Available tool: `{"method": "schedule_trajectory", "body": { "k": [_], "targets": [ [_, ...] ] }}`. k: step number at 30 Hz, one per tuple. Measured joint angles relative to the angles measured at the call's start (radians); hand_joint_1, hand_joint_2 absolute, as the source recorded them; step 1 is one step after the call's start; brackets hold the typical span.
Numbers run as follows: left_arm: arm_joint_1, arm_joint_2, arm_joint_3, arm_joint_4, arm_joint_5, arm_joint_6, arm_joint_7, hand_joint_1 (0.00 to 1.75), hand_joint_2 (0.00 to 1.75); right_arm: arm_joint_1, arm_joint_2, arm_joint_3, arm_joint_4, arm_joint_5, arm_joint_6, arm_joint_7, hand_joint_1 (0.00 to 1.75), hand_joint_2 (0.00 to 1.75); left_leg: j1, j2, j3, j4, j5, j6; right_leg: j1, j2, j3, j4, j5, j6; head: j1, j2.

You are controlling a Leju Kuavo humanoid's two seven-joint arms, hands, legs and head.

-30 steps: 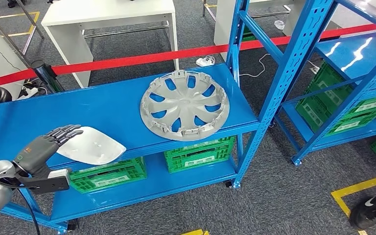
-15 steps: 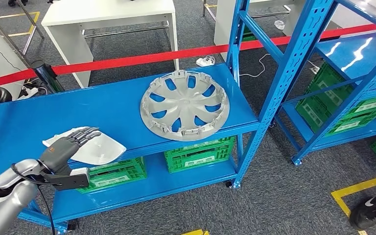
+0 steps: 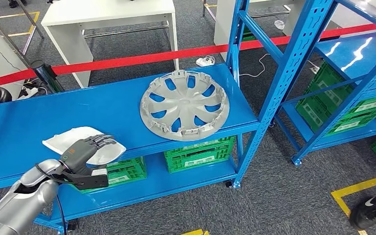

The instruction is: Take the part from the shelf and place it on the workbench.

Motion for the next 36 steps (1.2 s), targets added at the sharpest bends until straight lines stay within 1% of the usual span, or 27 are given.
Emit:
{"method": "schedule_trajectory", "body": {
  "k": [10,24,32,36],
  "targets": [
    [-0.011,-0.009,-0.021,0.033,0.001,0.004,-0.002,1.75,1.75,0.000,0.000,-0.003,0.000,0.011,0.003,-0.003,0.00,0.00,0.000,0.000,0.000,0.000,0.000,0.000,0.000,0.000,0.000,0.000,0.000,0.000,0.000,0.000],
    [0.002,-0.010,-0.031,0.023,0.017,0.006,0.006,1.75,1.75,0.002,0.000,-0.003,0.000,0.018,0.004,-0.012,0.00,0.00,0.000,0.000,-0.001,0.000,0.000,0.000,0.000,0.000,0.000,0.000,0.000,0.000,0.000,0.000],
    [0.011,-0.006,-0.030,0.006,0.042,-0.012,-0.056,1.75,1.75,0.003,0.000,-0.006,0.000,0.012,0.002,-0.001,0.00,0.00,0.000,0.000,-0.001,0.000,0.000,0.000,0.000,-0.002,0.001,0.000,0.000,0.000,0.000,0.000],
    [0.014,0.000,-0.028,0.003,0.060,-0.002,-0.087,1.75,1.75,0.004,0.000,-0.007,0.000,0.016,0.002,-0.002,0.00,0.00,0.000,0.000,-0.001,0.000,0.000,0.000,0.000,-0.002,0.001,0.000,0.000,0.000,0.000,0.000]
  ]
}}
